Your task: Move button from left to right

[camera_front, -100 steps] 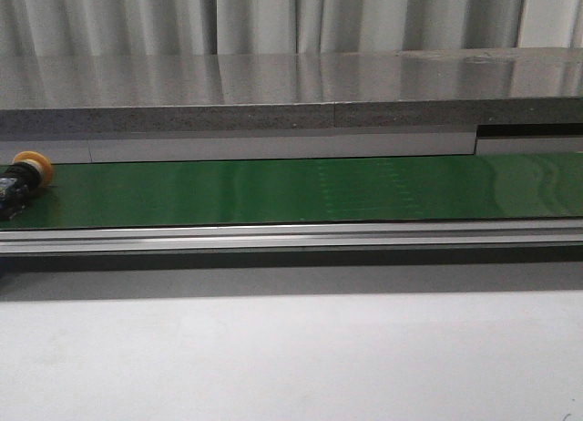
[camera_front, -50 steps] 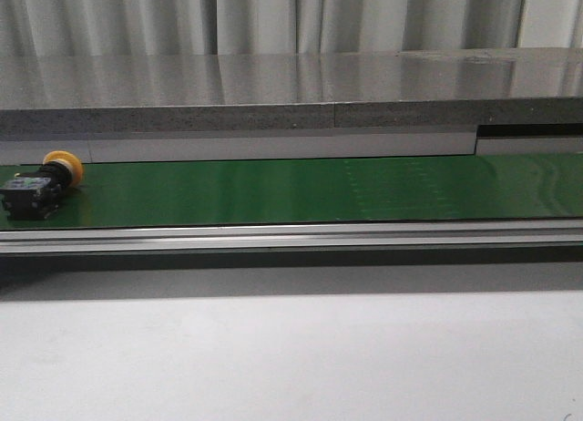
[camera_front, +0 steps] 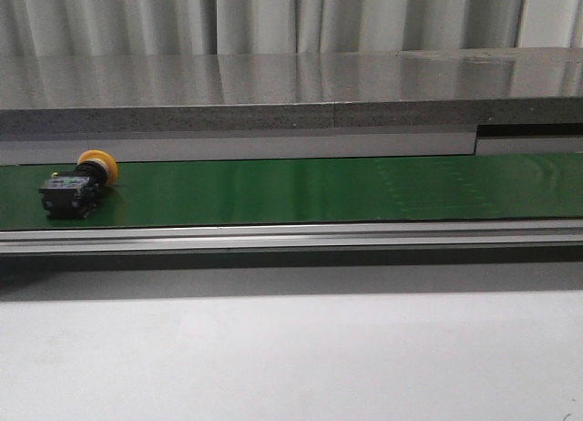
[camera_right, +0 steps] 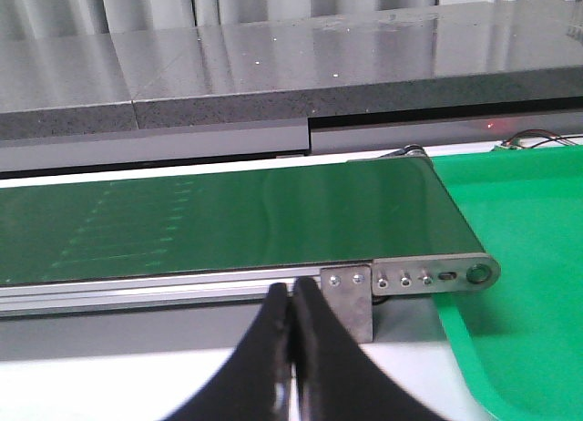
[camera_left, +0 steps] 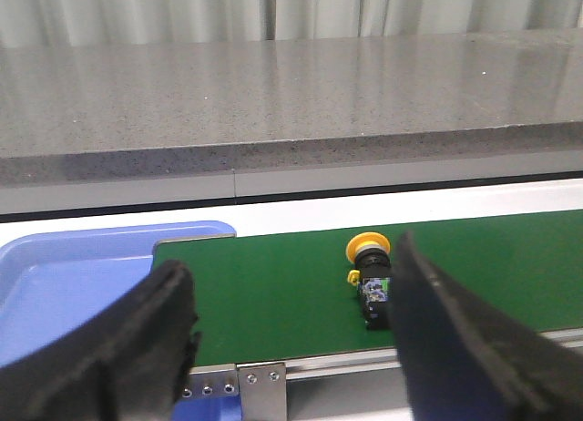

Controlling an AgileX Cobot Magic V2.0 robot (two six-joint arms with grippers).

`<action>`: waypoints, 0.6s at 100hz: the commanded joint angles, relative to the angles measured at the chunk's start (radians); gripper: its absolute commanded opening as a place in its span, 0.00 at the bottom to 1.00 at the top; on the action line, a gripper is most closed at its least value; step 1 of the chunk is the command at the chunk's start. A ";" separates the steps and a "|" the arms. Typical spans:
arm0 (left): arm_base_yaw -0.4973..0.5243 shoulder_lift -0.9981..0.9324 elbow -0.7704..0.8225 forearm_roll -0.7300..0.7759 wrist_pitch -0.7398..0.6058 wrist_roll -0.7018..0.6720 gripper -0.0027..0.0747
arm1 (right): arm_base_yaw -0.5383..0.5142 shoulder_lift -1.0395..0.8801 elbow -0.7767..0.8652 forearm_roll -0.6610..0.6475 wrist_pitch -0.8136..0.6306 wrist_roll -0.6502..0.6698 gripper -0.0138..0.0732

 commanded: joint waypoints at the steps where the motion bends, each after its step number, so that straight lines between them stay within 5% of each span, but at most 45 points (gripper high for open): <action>1: -0.009 0.007 -0.030 -0.016 -0.083 -0.003 0.37 | -0.007 -0.020 -0.015 0.000 -0.086 -0.005 0.08; 18: -0.009 0.007 -0.030 -0.016 -0.083 -0.003 0.00 | -0.007 -0.020 -0.015 0.000 -0.086 -0.005 0.08; 60: -0.009 0.007 -0.030 -0.016 -0.083 -0.003 0.01 | -0.007 -0.020 -0.015 0.000 -0.086 -0.005 0.08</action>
